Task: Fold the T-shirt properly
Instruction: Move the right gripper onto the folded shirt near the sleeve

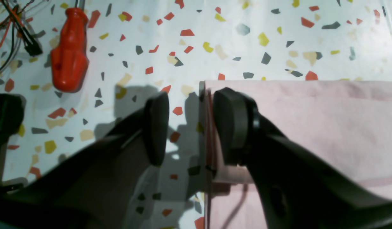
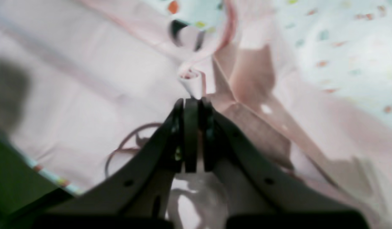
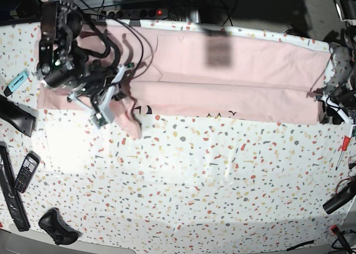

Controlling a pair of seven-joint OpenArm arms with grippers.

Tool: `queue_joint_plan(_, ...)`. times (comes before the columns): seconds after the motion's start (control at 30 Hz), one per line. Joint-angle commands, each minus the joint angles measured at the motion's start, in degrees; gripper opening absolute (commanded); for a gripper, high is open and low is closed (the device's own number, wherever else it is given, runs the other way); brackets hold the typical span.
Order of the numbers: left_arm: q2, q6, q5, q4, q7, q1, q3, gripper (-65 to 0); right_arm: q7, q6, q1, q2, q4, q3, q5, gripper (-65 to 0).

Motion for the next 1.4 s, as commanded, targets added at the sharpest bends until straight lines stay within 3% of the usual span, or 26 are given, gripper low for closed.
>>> queue_joint_plan(0.0, -1.11, 0.15, -0.68, 1.05, -1.27, -0.92, -0.42, -39.4, 0.85, 0.02, -0.28, -0.04, 1.6, 0.2, 0.46, -65.0)
queue_joint_plan(0.53, -1.11, 0.17, -0.68, 1.05, -1.27, -0.92, -0.42, -39.4, 1.36, 0.02, -11.54, -1.4, 11.76, 0.2, 0.96, -65.0)
queue_joint_plan(0.8, -1.11, 0.17, -0.68, 1.05, -1.22, -0.92, -0.42, -39.4, 0.92, 0.04, -11.67, -1.4, 11.76, 0.2, 9.27, -65.0)
queue_joint_plan(1.0, -1.11, 0.15, -0.68, 1.05, -1.27, -0.94, -0.42, -39.4, 0.7, 0.07, -11.67, -1.4, 11.76, 0.2, 9.53, -64.8)
queue_joint_plan(1.17, -1.11, 0.17, -0.68, 1.05, -1.27, -0.94, -0.42, -39.4, -3.37, 0.09, -11.69, -1.4, 11.74, 0.2, 14.69, -50.4)
queue_joint_plan(1.37, -1.11, 0.17, -0.68, 1.05, -1.27, -0.94, -0.42, -39.4, -3.37, 0.22, -11.67, -1.38, 11.74, 0.2, 21.62, -48.7)
